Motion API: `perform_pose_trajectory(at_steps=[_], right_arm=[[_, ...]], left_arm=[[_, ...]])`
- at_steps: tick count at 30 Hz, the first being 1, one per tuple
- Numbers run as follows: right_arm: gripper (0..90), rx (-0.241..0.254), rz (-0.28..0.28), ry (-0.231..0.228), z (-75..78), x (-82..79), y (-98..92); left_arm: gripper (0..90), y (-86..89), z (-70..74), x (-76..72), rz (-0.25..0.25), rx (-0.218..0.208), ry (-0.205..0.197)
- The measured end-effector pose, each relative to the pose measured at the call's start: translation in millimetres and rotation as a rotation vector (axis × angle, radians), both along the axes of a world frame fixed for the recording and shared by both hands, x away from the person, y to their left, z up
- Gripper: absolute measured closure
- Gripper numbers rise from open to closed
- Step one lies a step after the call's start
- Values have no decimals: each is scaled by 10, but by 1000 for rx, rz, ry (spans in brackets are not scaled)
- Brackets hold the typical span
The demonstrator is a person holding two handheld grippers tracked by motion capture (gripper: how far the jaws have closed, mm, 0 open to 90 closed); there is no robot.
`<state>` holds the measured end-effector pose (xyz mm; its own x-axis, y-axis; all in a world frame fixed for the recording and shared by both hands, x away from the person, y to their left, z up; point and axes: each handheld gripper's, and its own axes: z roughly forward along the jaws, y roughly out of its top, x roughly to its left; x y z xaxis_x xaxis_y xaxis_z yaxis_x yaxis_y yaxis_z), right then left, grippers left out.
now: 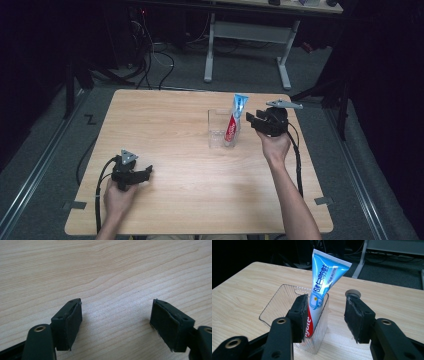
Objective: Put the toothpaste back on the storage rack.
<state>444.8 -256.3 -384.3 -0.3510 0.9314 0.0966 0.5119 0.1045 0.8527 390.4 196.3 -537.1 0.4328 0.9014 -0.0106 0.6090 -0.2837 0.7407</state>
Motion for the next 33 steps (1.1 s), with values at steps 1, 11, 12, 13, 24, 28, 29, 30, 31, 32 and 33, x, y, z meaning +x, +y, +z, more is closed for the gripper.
perform_pose_trajectory(at_steps=[1, 11, 12, 13, 24, 28, 29, 30, 31, 32, 33], right_arm=[[536, 1, 2, -2, 4, -10, -4], [546, 24, -3, 11, -91, -121, -133], [546, 24, -2, 12, -98, -133, -144], [546, 24, -2, 12, -98, -133, -144], [553, 30, -12, 6, -178, -263, -260], [556, 35, -20, 4, -198, -290, -304], [557, 37, -21, 3, -203, -299, -313], [557, 37, -21, 3, -203, -299, -313], [557, 40, -24, 2, -208, -316, -337], [558, 40, -24, -1, -211, -320, -347], [558, 40, -24, -1, -211, -320, -347]], left_arm=[[258, 0, 0, 0, 0, 0, 0], [258, 0, 0, 0, 0, 0, 0], [258, 0, 0, 0, 0, 0, 0], [258, 0, 0, 0, 0, 0, 0], [257, -1, 0, 0, 0, 0, 0], [258, -1, 0, 0, 0, 0, 0], [258, -1, 0, 0, 0, 0, 0], [258, -1, 0, 0, 0, 0, 0], [258, 0, 0, 1, 0, 0, 0], [258, -1, 0, 0, 0, 0, 0], [258, -1, 0, 0, 0, 0, 0]])
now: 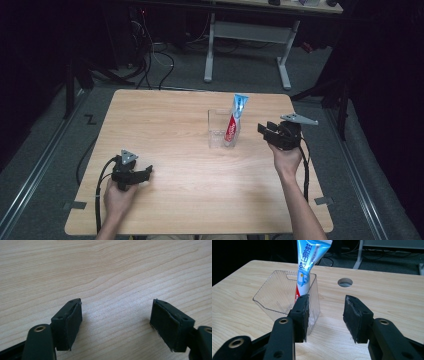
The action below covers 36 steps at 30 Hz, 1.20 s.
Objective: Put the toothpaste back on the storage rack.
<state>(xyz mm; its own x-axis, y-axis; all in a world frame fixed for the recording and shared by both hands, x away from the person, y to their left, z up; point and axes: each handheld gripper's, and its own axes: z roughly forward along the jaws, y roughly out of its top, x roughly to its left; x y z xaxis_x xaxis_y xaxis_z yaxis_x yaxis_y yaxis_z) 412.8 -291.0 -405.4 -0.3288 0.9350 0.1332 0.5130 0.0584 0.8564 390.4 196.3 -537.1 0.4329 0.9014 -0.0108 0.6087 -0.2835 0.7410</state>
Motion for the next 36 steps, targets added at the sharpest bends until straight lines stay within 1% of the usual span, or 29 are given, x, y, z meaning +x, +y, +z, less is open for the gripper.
perform_pose_trajectory(at_steps=[4, 10, 19, 27, 34, 35, 36], right_arm=[[558, 9, -6, -6, -14, -46, -58], [559, 20, -12, -3, -56, -103, -130], [561, 28, -16, -15, -74, -193, -194], [562, 39, -17, -17, -100, -260, -235], [562, 46, -15, -19, -142, -314, -259], [561, 56, -19, -17, -162, -332, -276], [561, 56, -19, -17, -162, -332, -276]], left_arm=[[258, 0, 0, 0, 0, 0, 0], [258, 0, 0, 0, 0, 0, 0], [258, 0, 0, 0, 0, 0, 0], [257, 0, 0, 0, 0, -1, 0], [257, 0, 0, 0, -1, -1, 0], [257, 0, 0, 0, 0, -1, 0], [257, 0, 0, 0, 0, -1, 0]])
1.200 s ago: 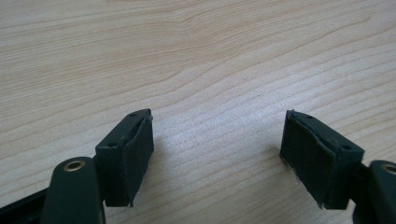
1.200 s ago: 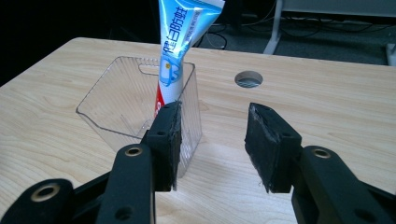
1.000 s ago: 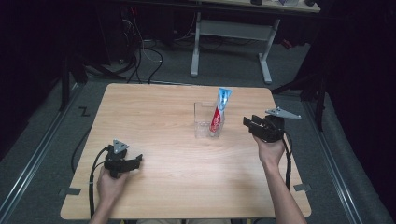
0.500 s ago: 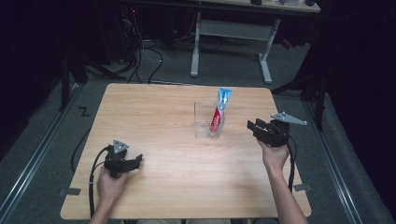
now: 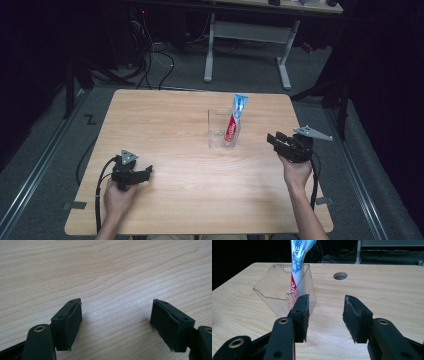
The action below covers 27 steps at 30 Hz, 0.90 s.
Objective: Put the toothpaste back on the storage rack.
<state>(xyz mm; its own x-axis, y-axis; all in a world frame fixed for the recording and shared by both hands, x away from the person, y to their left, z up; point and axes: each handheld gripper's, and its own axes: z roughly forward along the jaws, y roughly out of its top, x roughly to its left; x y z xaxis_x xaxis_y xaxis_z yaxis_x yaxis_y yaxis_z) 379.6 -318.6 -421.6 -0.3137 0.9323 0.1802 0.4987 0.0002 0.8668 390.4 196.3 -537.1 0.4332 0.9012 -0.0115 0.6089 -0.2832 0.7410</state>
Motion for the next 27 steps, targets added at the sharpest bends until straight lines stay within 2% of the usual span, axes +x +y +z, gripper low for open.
perform_pose_trajectory(at_steps=[3, 13, 27], right_arm=[[561, 15, -6, 1, -47, -41, -37], [570, 18, -5, 2, -134, -126, -76], [580, 40, -8, 24, -320, -220, -103]], left_arm=[[257, 0, 0, 0, 0, 0, 0], [257, 0, 0, 0, -1, 1, 0], [257, 0, 0, -1, -1, 1, 0]])
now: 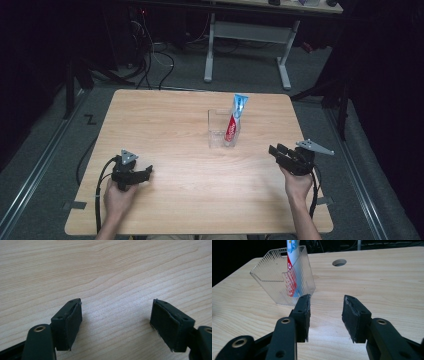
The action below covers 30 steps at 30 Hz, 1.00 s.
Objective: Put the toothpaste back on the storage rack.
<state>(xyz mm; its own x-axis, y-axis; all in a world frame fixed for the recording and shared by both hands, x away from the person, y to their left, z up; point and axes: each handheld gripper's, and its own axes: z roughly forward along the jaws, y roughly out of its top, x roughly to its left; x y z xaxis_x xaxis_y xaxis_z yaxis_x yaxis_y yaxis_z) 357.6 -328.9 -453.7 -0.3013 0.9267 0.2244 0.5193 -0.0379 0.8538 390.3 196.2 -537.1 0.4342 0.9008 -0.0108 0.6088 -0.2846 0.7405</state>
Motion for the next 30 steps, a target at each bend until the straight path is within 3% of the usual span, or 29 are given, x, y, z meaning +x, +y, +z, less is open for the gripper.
perform_pose_trajectory(at_steps=[30], right_arm=[[583, -97, 13, 69, -352, -31, 168]], left_arm=[[257, 0, 0, 0, 0, 0, 0]])
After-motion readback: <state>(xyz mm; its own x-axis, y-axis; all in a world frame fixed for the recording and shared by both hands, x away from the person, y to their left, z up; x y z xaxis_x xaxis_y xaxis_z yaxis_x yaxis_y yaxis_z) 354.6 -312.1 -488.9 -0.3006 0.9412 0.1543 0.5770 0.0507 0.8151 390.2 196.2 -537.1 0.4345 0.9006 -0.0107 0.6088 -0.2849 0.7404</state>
